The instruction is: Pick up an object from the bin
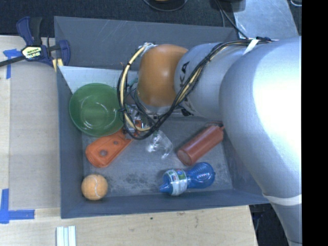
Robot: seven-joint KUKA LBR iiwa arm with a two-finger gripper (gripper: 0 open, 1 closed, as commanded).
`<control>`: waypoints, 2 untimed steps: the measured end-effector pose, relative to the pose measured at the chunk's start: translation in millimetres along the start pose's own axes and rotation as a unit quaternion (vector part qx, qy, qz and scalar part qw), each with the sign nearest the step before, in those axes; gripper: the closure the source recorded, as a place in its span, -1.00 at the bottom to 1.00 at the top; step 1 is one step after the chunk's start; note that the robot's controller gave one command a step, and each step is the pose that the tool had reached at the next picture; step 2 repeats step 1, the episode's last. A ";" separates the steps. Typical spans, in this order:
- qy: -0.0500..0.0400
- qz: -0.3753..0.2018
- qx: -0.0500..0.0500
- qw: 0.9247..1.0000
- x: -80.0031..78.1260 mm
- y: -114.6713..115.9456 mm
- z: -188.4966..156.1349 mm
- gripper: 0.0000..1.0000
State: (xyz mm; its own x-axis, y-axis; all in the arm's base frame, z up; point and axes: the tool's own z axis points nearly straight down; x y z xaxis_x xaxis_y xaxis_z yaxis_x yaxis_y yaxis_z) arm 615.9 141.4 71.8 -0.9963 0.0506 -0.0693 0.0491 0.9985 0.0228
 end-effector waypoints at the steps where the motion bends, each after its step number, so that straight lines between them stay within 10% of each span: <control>1: 0.003 0.018 0.002 1.000 6.3 5.6 -0.2 1.00; 2: 0.003 0.018 0.002 1.000 6.3 5.6 -0.2 1.00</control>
Offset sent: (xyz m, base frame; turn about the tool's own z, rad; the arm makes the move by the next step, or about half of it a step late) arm -0.0130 0.0342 -0.0001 -0.0303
